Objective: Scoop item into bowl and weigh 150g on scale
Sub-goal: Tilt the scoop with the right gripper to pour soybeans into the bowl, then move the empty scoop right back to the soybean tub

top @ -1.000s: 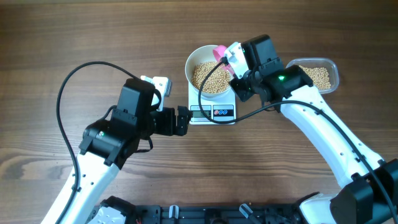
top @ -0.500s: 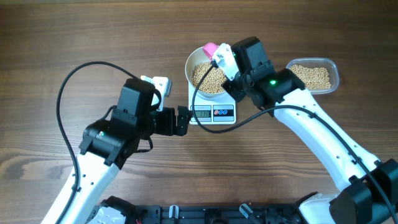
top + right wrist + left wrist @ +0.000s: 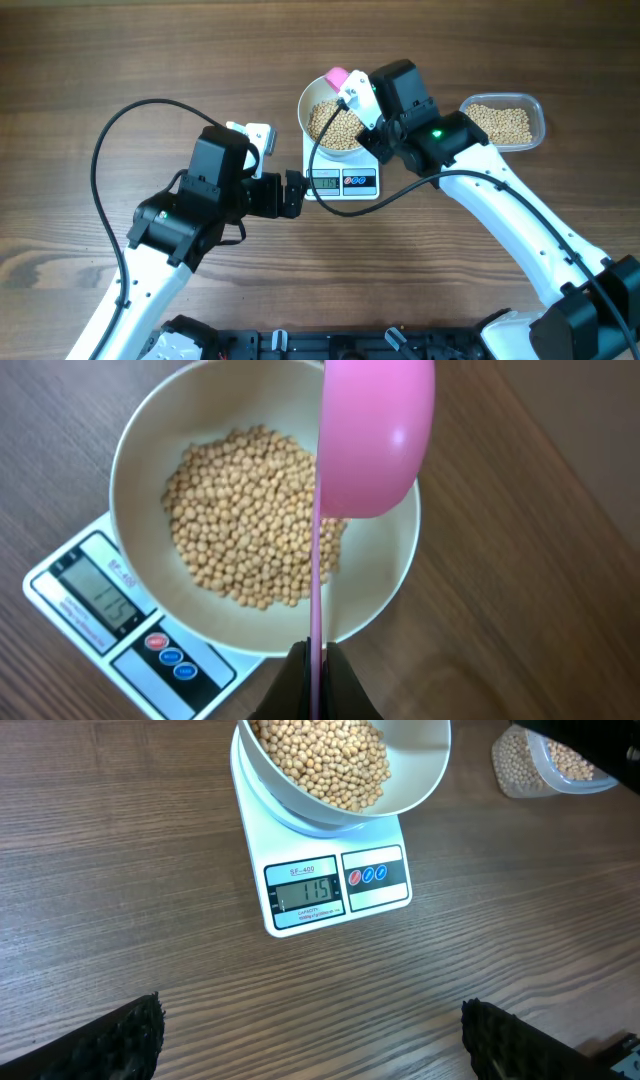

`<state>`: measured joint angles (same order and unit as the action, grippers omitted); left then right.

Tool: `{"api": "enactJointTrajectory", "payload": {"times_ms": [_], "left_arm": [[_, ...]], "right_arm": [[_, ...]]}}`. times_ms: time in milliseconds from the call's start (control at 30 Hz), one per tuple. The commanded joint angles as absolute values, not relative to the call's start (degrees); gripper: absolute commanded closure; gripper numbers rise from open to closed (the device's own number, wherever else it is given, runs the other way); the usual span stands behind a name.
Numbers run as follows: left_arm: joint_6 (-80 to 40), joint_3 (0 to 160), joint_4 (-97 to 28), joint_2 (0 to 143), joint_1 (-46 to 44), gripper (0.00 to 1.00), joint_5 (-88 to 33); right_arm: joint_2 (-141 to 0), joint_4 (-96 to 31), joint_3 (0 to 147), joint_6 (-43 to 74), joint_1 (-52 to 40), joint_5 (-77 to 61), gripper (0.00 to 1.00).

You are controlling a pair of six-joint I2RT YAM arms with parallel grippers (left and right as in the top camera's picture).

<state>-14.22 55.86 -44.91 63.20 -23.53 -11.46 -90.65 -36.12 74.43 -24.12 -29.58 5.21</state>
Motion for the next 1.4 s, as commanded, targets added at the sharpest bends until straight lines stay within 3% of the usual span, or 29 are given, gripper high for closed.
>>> {"api": "enactJointTrajectory", "payload": {"times_ms": [0, 300, 600, 700, 867, 1367], "left_arm": [[-13.72, 56.03, -44.77, 63.0, -23.79, 0.0, -12.12], [-13.72, 56.03, -44.77, 63.0, -23.79, 0.0, -12.12], [-13.72, 56.03, -44.77, 63.0, -23.79, 0.0, -12.12], [-13.72, 56.03, -44.77, 63.0, -23.79, 0.0, -12.12], [-13.72, 56.03, -44.77, 63.0, -23.79, 0.0, -12.12], [-13.72, 56.03, -44.77, 63.0, -23.79, 0.0, -12.12]], "right_arm": [[-89.65, -34.24, 75.85, -15.86, -29.78, 5.56, 0.96], [-88.75, -33.93, 75.85, 0.62, -23.83, -3.55, 0.96], [-81.87, -35.42, 75.85, 5.13, -6.26, -8.62, 0.96], [-79.46, -39.44, 75.85, 6.57, 0.38, -2.2, 0.96], [-79.92, -47.59, 75.83, 3.7, 6.33, 4.69, 0.96], [-91.09, -53.47, 75.83, -4.32, 10.57, -1.56, 0.96]]}}
